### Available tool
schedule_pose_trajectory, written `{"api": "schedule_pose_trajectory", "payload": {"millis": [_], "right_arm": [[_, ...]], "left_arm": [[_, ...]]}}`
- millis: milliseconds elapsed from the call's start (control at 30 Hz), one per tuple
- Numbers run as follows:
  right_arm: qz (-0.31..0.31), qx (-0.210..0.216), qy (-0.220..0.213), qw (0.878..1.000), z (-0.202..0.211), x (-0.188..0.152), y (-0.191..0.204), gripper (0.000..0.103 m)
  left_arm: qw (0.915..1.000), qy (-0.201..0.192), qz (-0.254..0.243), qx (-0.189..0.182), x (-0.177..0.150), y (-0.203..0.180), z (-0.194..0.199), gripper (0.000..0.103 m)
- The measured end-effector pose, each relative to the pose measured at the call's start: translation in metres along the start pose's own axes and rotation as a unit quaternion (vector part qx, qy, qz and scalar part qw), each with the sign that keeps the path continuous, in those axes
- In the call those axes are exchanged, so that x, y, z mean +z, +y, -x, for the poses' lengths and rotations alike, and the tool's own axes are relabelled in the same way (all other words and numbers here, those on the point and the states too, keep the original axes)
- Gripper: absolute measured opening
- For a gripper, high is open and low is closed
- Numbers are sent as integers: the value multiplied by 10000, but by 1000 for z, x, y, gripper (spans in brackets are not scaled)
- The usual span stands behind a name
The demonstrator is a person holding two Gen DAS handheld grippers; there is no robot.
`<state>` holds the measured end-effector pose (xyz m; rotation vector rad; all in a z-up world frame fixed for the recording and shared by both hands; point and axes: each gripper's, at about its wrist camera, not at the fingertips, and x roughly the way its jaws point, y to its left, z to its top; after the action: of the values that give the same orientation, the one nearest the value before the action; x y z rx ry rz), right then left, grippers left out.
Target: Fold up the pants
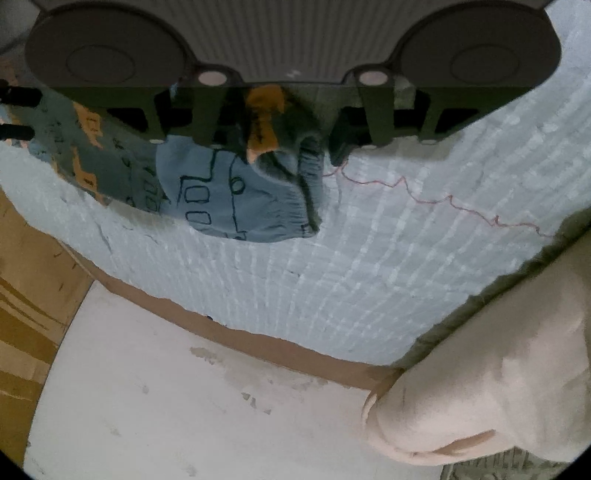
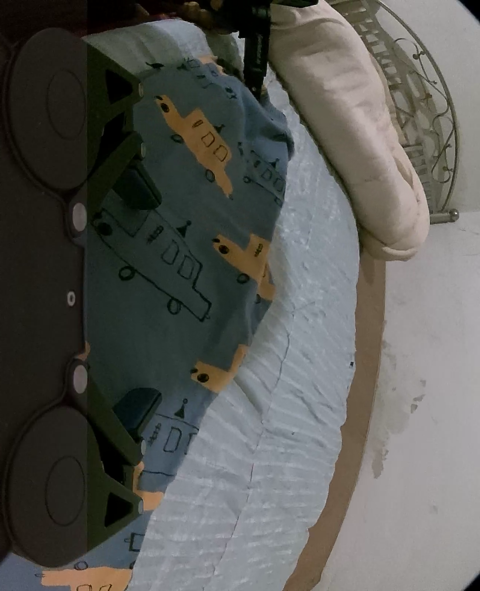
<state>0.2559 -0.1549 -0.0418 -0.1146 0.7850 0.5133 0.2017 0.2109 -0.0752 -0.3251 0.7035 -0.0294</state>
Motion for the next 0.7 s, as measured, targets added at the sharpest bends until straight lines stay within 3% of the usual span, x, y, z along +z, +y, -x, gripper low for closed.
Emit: {"api": "schedule_pose_trajectory", "payload": {"millis": [133,333,400,567,600,633,700], "right_arm": [[-6,-4,4,10000,-2,0,0,102],[-48,-8,-37,10000,-2,-3,-2,102],[-106,1,-57,9999,-2,-4,-4,102],[-128,-5,-104,9999,-2,-5,-6,102],[-99,-27,-134,9999,-1,-3,-6,102],[-61,-65,-188,9998,0,-1,-7,102],[41,-135,-354,9993,1,10,-9,102]], "left_arm": [[9998,-18,134,150,4,-3,6,19],[9954,-636,202,684,17,-26,51,14],[9937,-692,297,827,15,-29,57,14],[9931,14,503,1062,3,-15,24,16],[9928,-17,558,1063,1,-13,23,16],[9929,-108,596,1022,1,-14,25,19],[9933,-212,386,1065,5,-19,28,34]]}}
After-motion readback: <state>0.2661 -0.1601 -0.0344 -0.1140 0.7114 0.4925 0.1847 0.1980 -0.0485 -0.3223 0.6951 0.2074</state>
